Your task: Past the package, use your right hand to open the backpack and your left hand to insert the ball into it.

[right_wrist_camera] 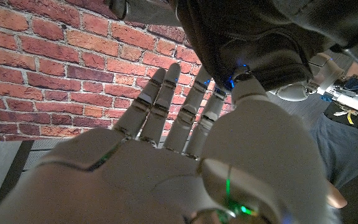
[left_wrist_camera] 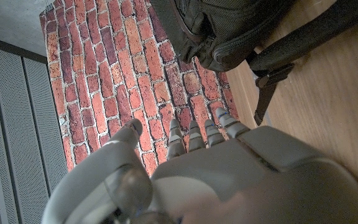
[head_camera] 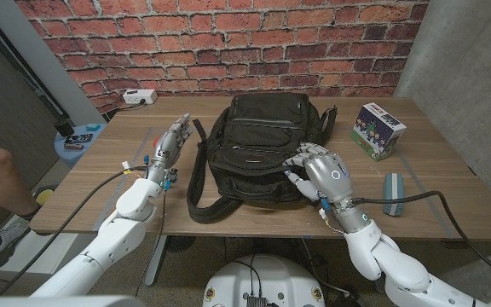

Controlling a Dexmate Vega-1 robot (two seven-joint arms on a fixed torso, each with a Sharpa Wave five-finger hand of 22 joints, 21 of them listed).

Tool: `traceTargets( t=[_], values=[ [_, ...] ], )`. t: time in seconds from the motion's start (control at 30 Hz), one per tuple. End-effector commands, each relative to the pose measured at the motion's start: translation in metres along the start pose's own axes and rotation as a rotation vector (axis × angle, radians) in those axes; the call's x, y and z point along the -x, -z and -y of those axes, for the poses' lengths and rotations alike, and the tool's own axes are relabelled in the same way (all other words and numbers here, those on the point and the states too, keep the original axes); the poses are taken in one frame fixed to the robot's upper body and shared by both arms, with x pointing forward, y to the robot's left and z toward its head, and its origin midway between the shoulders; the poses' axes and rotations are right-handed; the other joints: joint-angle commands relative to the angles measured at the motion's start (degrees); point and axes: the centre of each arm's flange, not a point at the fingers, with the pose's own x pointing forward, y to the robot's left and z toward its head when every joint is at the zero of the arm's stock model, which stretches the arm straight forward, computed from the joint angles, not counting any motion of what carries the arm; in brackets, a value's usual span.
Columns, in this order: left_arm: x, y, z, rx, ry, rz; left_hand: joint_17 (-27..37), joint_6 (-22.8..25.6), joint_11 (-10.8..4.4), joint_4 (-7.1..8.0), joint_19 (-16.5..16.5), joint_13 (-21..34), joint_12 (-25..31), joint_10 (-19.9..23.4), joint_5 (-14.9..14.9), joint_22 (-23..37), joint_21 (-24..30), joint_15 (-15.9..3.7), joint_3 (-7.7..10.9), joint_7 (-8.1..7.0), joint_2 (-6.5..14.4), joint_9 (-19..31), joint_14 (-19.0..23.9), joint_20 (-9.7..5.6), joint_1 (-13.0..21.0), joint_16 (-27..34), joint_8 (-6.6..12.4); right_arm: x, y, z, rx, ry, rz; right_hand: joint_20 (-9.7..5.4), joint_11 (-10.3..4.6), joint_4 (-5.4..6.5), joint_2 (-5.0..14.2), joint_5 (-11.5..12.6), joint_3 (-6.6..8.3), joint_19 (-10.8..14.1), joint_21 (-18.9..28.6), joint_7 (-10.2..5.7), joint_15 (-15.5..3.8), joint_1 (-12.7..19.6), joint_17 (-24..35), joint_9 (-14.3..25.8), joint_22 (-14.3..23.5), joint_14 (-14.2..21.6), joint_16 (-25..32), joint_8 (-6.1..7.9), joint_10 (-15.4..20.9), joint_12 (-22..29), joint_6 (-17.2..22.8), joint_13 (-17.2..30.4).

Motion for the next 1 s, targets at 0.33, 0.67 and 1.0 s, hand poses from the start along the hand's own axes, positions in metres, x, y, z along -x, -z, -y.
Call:
traceTargets(
  t=[0.33,0.67,1.0],
  values=[
    [0.015,-0.006,-0.002,-0.021,-0.016,-0.003,0.1,0.6,-0.08,-0.06,0.2,0.1,0.2,0.6,-0.1,0.1,-0.2,0.17,0.66,0.0,0.0,0.1,0.2,0.04,-0.4,-0.1,0.33,-0.02,0.01,-0.005,-0.061,0.038,0.01,-4.98,-0.27,-0.26,0.44,-0.4,-0.51,0.9,0.2,-0.1,-9.48,1.9,0.4,0.4,0.1,2.5,0.6,1.1,2.4,0.7,2.1,-0.1],
    [0.018,-0.015,-0.004,-0.079,-0.012,-0.018,0.1,0.6,-0.03,-0.2,0.1,0.1,0.2,0.7,-0.1,0.1,-0.2,0.2,0.86,-0.01,0.1,0.1,0.1,0.11,-0.4,-0.2,0.29,-0.028,0.014,-0.003,-0.091,0.059,0.001,-5.07,-0.32,-0.23,0.71,-0.6,-0.73,1.0,0.2,-0.15,-9.55,2.4,0.4,0.4,0.1,3.4,0.7,1.31,3.1,1.0,2.6,0.1],
    [0.025,-0.028,-0.009,-0.167,-0.006,-0.037,0.1,0.9,0.1,-0.46,0.2,0.1,0.3,1.0,-0.1,0.1,-0.2,0.11,1.06,0.24,0.1,0.1,0.2,0.17,-0.3,-0.1,0.37,-0.037,0.019,-0.001,-0.1,0.068,0.008,-5.27,-0.26,-0.06,1.56,-0.8,-0.86,0.8,0.1,-0.09,-9.6,3.0,0.5,0.4,0.2,4.1,0.6,1.29,3.2,1.1,2.6,0.5]
  ],
)
